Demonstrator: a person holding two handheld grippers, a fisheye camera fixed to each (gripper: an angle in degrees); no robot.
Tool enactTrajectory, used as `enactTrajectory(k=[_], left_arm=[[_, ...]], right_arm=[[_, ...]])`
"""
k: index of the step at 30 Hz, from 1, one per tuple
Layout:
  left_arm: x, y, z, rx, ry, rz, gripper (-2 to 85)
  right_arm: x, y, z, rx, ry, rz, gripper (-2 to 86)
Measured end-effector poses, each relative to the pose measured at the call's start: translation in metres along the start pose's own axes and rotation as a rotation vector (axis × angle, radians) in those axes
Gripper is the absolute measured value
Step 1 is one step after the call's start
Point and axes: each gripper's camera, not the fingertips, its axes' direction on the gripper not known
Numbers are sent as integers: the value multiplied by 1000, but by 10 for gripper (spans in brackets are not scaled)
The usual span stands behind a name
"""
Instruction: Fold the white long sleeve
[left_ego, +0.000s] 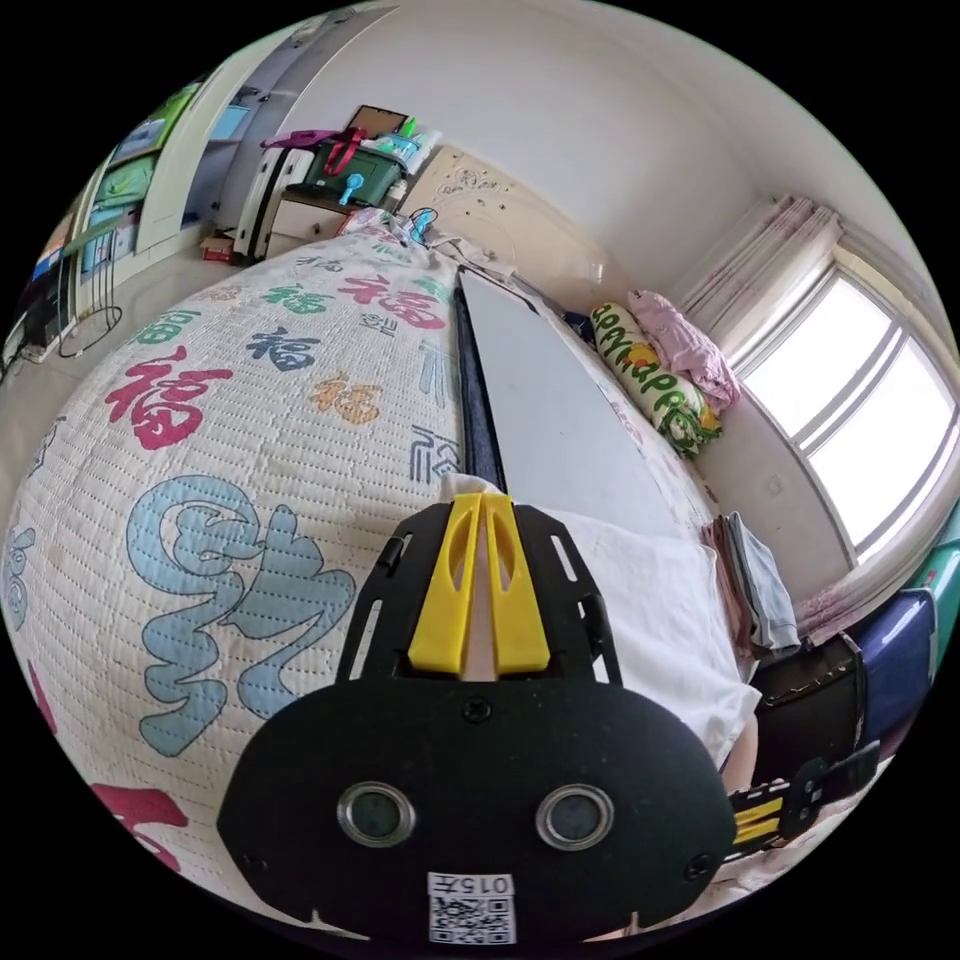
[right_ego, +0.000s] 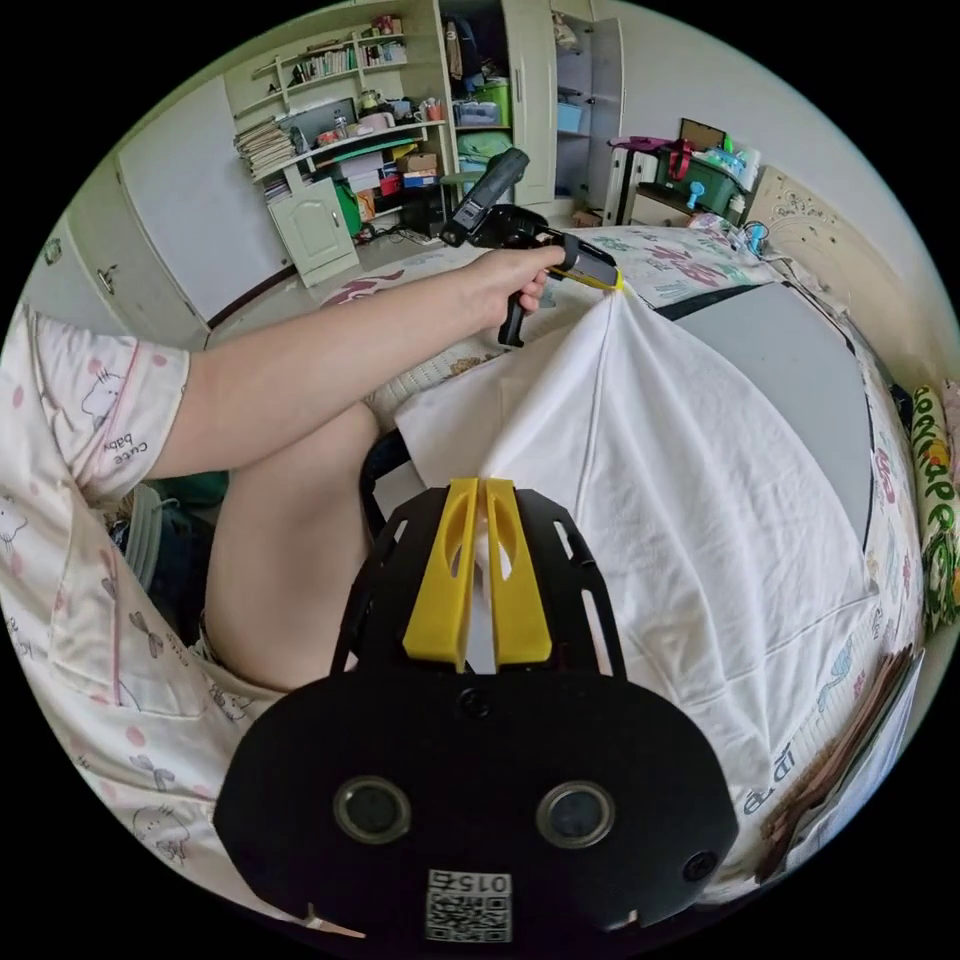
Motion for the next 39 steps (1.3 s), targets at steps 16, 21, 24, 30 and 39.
enactTrajectory(k=[16, 21, 24, 30, 39], left_arm=[[36, -94, -17, -77, -132, 76, -7], [52, -120, -47, -89, -130, 152, -3], [74, -126, -90, -47, -113, 276, 2], [176, -108, -157, -85, 220, 579, 42], [171, -30, -208, -145, 169, 107, 75]], right_arm=[[6, -8, 16, -7, -93, 64, 56], [26, 14, -29, 84, -231, 85, 73], [52, 41, -73, 137, -178, 117, 68], [114, 105, -161, 97, 76, 207, 76], [202, 223, -238, 363, -129, 947, 128]])
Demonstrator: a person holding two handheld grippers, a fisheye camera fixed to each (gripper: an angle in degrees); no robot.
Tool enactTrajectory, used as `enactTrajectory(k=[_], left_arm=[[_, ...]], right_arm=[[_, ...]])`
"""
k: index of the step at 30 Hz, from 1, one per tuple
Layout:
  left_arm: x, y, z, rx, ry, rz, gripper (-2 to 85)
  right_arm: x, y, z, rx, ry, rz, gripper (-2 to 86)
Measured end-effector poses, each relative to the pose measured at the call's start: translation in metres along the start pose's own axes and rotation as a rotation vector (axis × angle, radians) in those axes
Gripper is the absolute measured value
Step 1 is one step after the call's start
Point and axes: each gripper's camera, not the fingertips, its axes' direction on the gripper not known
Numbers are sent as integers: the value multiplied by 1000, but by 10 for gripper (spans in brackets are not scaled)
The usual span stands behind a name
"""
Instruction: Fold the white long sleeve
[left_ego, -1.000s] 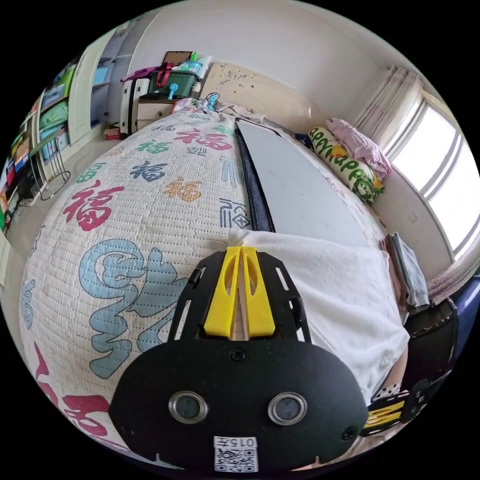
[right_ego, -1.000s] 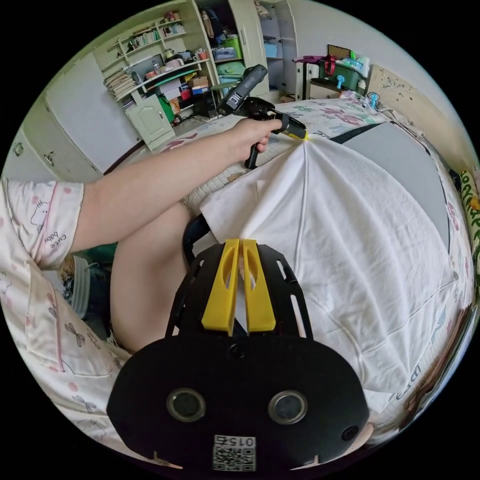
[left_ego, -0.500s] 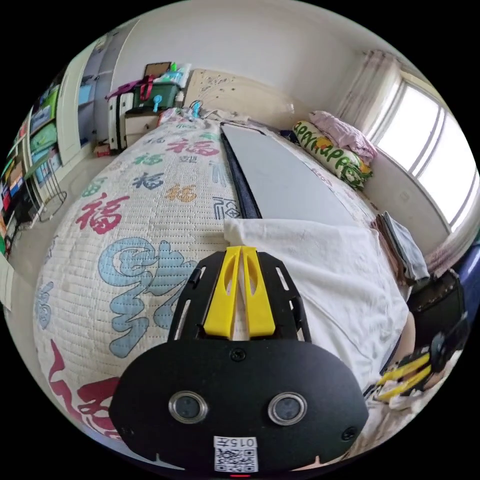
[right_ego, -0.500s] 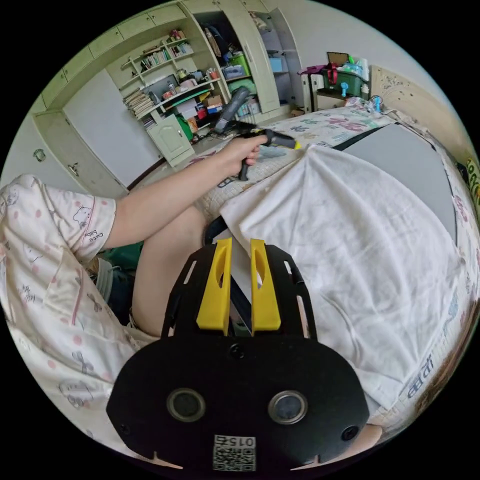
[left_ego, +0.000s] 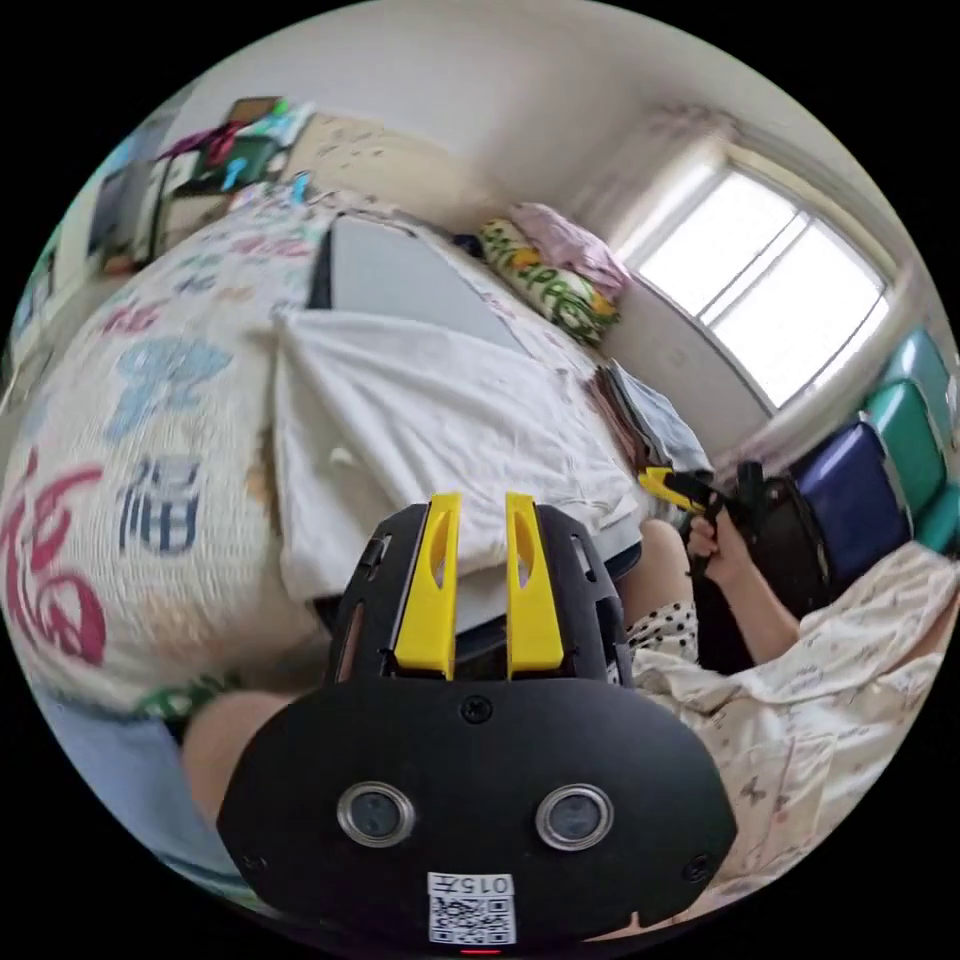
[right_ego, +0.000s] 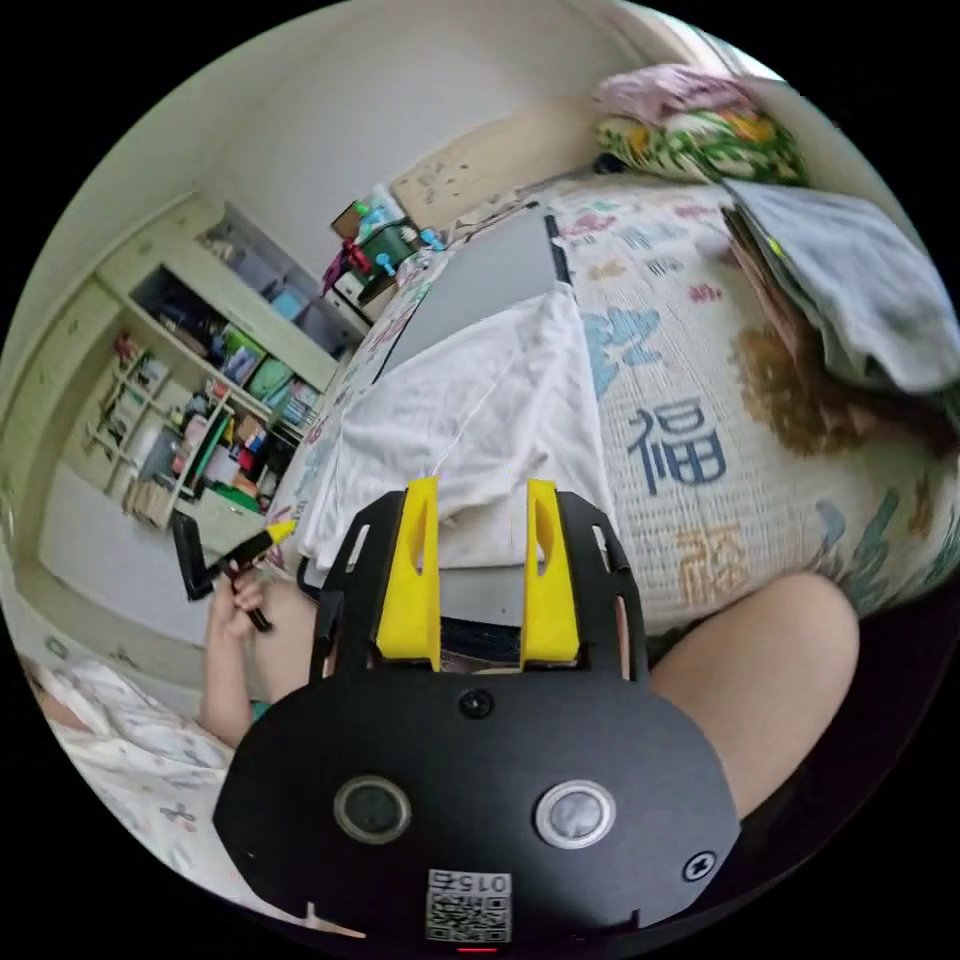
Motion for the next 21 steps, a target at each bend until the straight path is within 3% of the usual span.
enactTrajectory(k=[4, 8, 14, 21], left_arm=[[-14, 11, -21, 58, 11, -140, 83], [-2, -20, -6, 7, 57, -133, 82], [25, -77, 20, -41, 35, -118, 75], [46, -102, 4, -68, -25, -112, -3]], right_arm=[[-4, -2, -6, -60, -192, 27, 133], [-32, -8, -9, -106, -311, -18, 117], [-70, -20, -12, -227, -265, -64, 70], [-96, -19, -62, -232, -218, -116, 19]])
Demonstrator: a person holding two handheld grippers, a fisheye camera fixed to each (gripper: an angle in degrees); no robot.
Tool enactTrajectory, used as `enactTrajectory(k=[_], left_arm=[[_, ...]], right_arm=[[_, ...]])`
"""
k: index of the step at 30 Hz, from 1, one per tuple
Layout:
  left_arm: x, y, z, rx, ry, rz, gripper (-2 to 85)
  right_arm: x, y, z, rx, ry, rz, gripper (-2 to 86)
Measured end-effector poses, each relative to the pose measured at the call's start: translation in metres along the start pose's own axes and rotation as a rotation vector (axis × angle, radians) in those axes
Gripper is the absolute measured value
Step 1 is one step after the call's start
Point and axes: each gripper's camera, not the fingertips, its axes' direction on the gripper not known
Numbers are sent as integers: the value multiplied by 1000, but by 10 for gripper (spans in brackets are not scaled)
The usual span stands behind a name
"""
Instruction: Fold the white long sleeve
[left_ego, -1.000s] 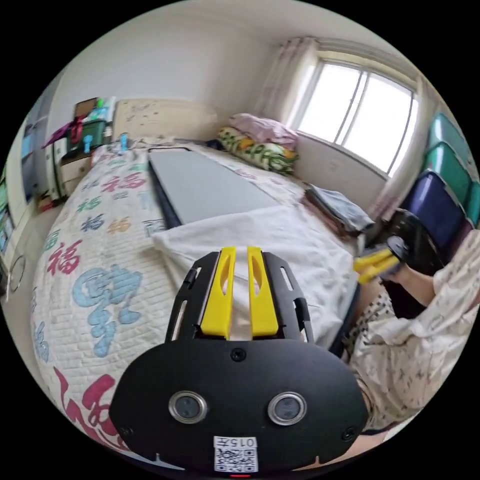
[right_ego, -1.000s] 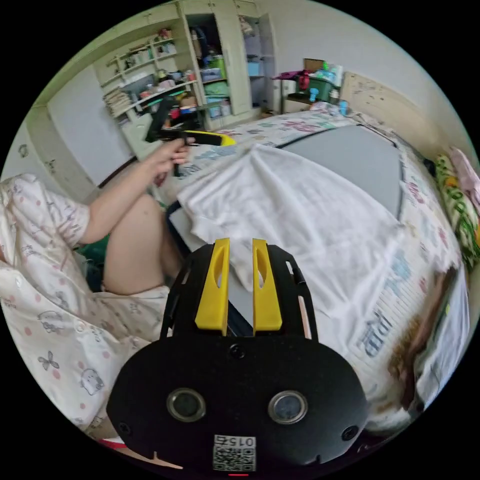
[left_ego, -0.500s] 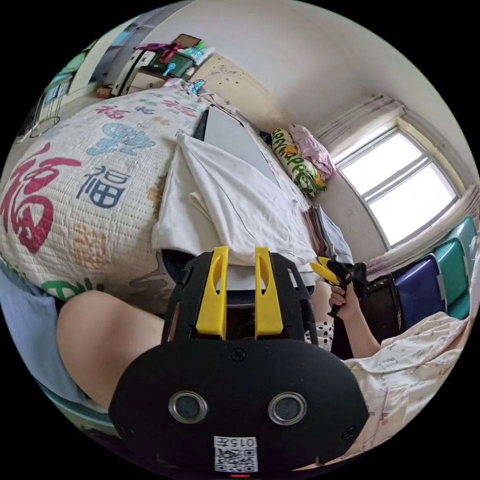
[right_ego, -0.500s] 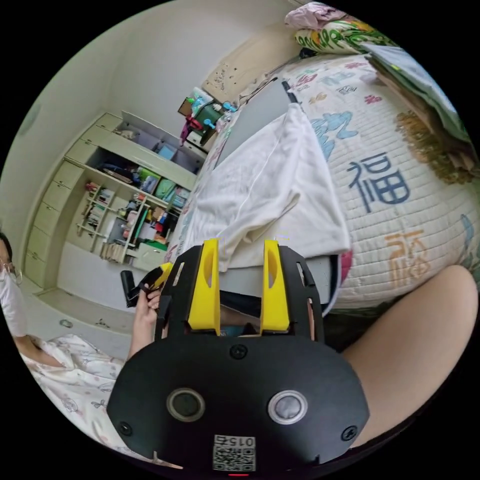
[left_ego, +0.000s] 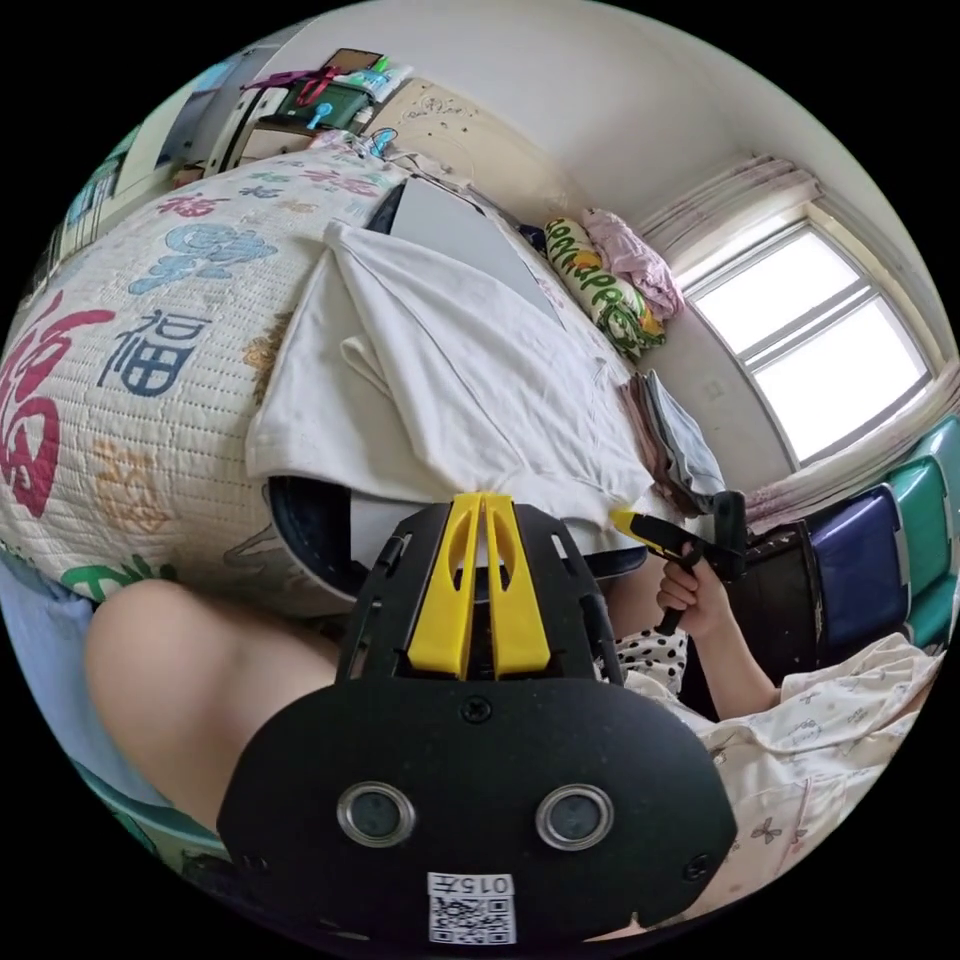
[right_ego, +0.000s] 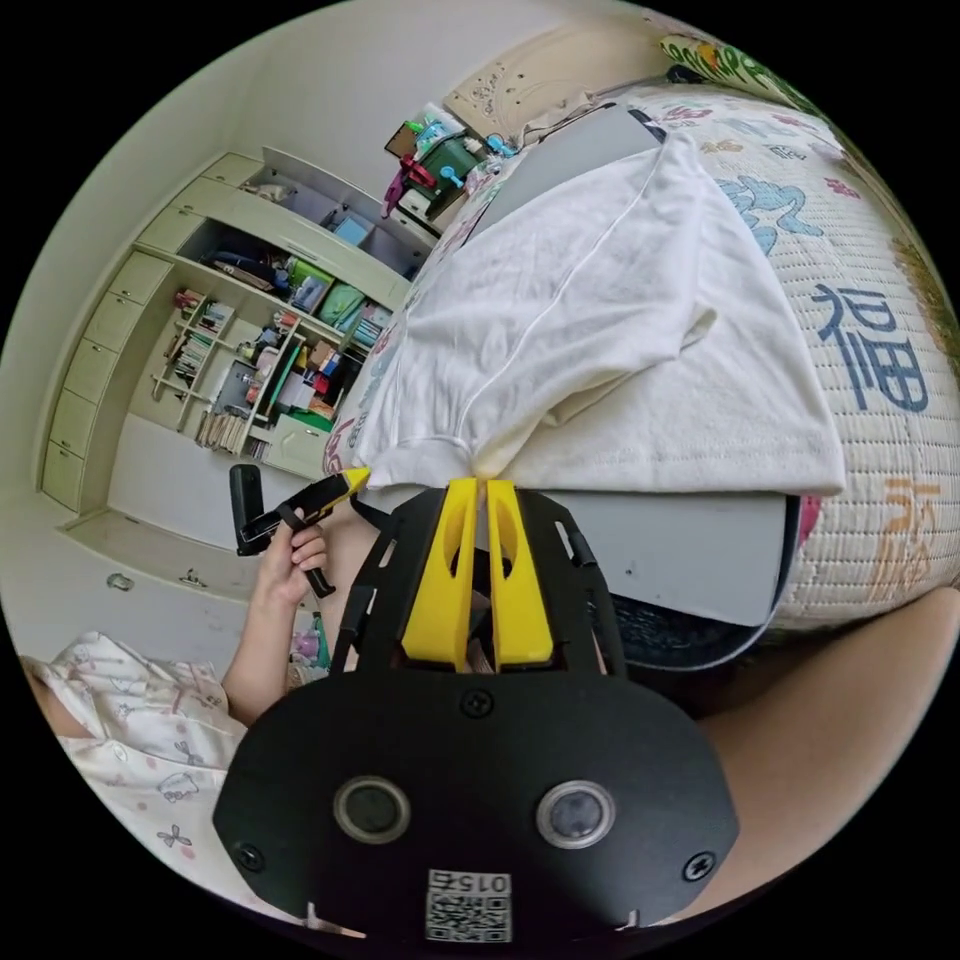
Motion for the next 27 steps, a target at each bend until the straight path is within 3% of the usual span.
enactTrajectory(k=[6, 11, 17, 22, 27], left_arm=[[83, -16, -39, 83, -83, 124, 11], [255, -77, 18, -73, -73, 503, 61], [427, -112, 142, -145, -36, 749, 68], [481, -132, 199, -104, -152, 764, 70], [498, -137, 254, -188, -225, 772, 77]], right_arm=[[-4, -6, -93, 115, -134, -21, 60], [-9, -68, -183, 311, -15, -6, 91], [-9, -181, -189, 237, 49, 45, 129], [-16, -240, -169, 160, 133, 60, 136], [-19, -267, -155, 133, 108, 24, 101]])
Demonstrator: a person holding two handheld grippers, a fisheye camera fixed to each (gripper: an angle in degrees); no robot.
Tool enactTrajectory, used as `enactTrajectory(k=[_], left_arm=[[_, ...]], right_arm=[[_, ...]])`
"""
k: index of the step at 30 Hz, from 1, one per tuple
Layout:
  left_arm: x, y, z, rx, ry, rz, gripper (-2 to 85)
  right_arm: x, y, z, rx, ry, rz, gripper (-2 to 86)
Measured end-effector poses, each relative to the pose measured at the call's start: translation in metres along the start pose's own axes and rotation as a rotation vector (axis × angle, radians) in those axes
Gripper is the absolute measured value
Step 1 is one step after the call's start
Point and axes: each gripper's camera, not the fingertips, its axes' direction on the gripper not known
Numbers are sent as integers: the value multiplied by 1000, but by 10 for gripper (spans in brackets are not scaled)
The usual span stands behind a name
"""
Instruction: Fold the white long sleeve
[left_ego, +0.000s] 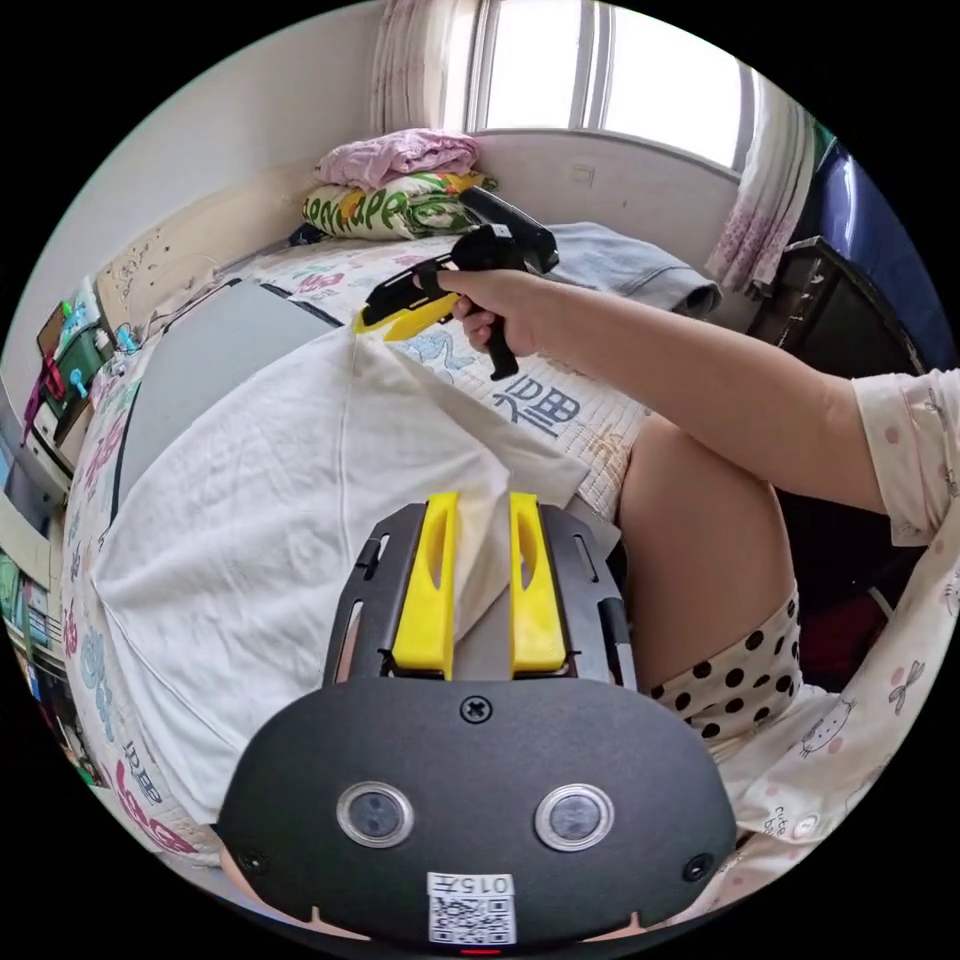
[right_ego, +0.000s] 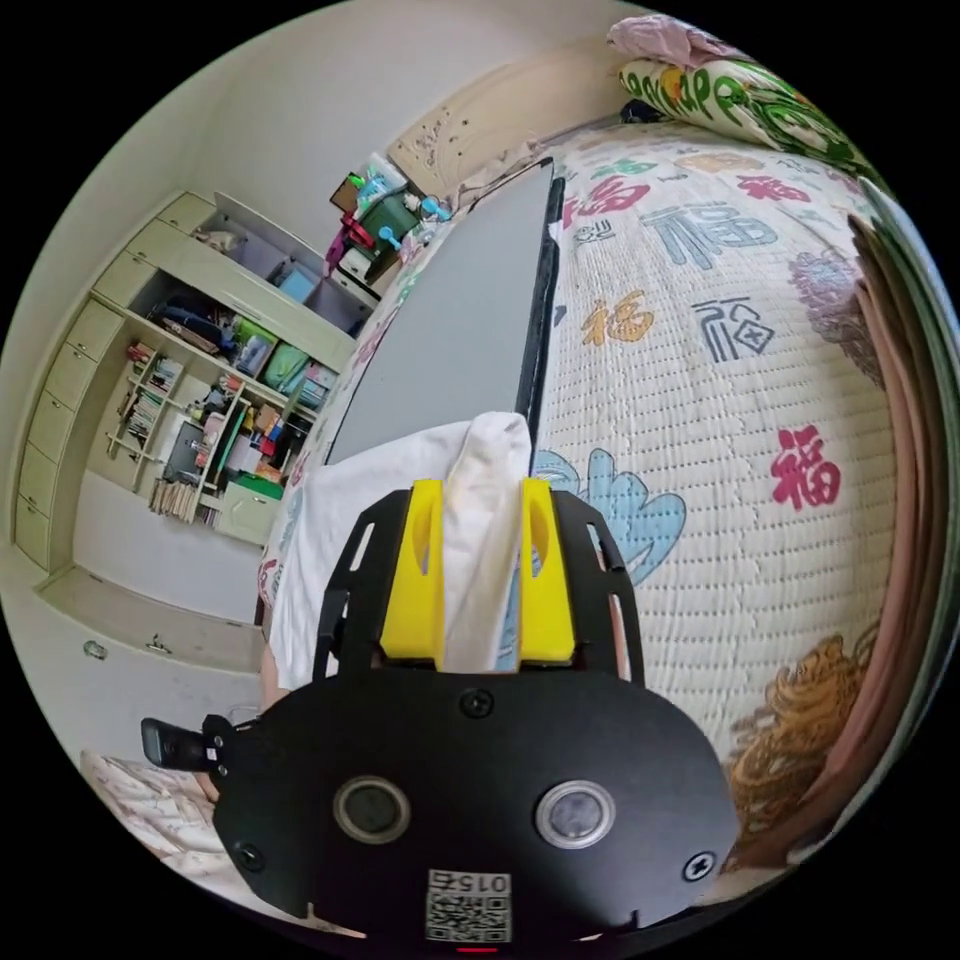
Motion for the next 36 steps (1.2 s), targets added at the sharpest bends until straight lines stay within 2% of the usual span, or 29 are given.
enactTrajectory(k=[3, 4, 8, 11, 15, 19, 24, 27, 31, 32, 34, 36], left_arm=[[12, -3, 17, -32, -51, 28, 39], [17, -4, 17, -31, -50, 69, 12], [28, 0, 18, -44, -18, 135, -5], [33, 15, 27, -36, -20, 140, -7], [29, 44, 62, -87, -7, 94, -5], [12, 80, 89, -95, 56, -5, 9], [-20, 146, 84, -51, 219, -48, 57], [-90, 215, 42, 88, 288, -153, 56], [-265, 350, -19, 274, 57, -514, 53], [-319, 393, -23, 285, -24, -643, 54], [-392, 456, -15, 259, -27, -860, 58], [-441, 503, 2, 257, -16, -934, 71]], right_arm=[[-2, -8, -3, 38, -94, 73, 50], [-9, -13, -2, 22, -46, 80, 37], [-56, -24, -4, 10, 149, -55, 19], [-71, -26, -4, 21, 206, -73, 16], [-73, -24, -11, 49, 145, -19, 22], [-92, -21, -19, 51, 175, -84, 44], [-94, -22, -41, 38, 137, -9, 80], [-104, -16, -72, 136, 113, -21, 79], [-110, -16, -88, 131, 76, -34, 86], [-109, -18, -84, 103, 38, -26, 90], [-106, -20, -77, 80, -16, -7, 102], [-104, -23, -69, 63, -44, 20, 112]])
